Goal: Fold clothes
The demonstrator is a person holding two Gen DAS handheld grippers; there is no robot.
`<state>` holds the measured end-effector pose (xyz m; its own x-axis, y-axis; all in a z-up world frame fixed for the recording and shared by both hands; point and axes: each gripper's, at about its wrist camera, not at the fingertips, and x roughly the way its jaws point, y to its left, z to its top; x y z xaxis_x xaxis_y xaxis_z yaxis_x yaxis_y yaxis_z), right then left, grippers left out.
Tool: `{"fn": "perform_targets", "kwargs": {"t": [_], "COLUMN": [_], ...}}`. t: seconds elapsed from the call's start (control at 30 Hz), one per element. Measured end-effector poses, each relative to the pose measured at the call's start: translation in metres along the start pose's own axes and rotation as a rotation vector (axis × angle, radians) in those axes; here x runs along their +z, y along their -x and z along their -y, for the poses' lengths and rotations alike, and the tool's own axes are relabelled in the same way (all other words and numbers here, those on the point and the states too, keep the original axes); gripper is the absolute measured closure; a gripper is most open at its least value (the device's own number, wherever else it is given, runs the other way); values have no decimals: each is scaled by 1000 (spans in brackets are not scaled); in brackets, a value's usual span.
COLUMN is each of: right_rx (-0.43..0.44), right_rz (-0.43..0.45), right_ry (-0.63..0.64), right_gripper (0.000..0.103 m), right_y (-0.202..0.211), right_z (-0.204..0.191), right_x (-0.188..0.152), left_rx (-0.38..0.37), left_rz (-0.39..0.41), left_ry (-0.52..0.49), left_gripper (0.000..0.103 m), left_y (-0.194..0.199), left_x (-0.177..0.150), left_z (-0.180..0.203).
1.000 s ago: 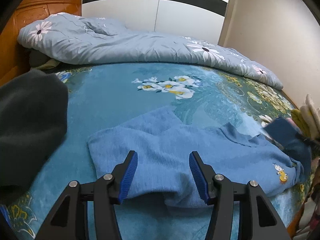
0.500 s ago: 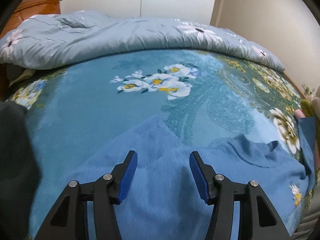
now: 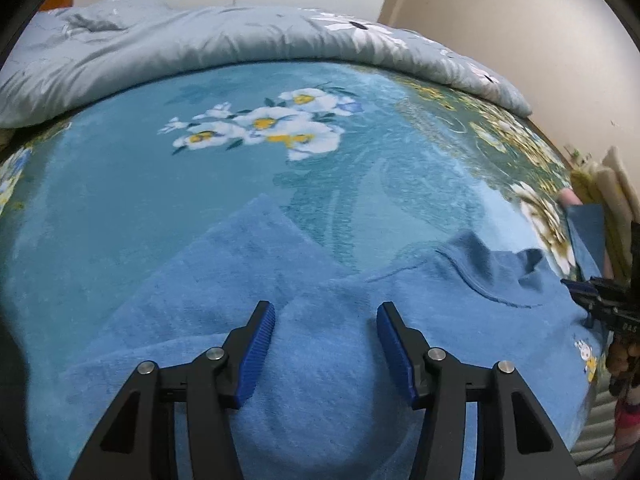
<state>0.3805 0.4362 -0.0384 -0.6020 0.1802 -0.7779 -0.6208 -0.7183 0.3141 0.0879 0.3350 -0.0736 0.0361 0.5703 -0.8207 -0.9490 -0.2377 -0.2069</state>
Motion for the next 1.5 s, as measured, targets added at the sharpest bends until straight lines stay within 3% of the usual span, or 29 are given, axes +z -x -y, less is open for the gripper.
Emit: {"fn": "perform_targets", "kwargs": {"t": [0.1,0.13,0.4,0.57,0.77,1.03,1.1,1.3,1.43,1.5], "right_rx": [-14,-18,-78,-120,-180,-442,-503,-550,-532,-522], "right_rz": [28,45,195,259,335,440,415,239,188,210], "right_ry": [39,41,78,130,208,323,325,270,268,298], "right_gripper": [97,97,98,99,99,99,99,99,98,90], "right_y": [11,16,61,78,70,6,-28,-128,-148,-138], "right_z": [-8,-8,-18,-26,-35,-79,-83,-59,-52,-55], "right_x": [-3,-1,11,30,119,256,277,276,268,264], "left_rx": [23,34,34,90,246,443,489,460,376,337], "left_rz": [15,20,144,330,476,456,415,267,222,217], "left_ry": [-28,-31,-46,-47,-48,-28,-13,121,182,205], "left_gripper": [79,95,98,98,97,97,97,96,94,80], "left_y": [6,8,45,92,116,83,60,-15,-28,-21], "left_x": [-1,-1,3,18,64,159,175,173,165,160], "left_z": [6,6,22,31,20,-34,-51,-100,-113,-111]}}
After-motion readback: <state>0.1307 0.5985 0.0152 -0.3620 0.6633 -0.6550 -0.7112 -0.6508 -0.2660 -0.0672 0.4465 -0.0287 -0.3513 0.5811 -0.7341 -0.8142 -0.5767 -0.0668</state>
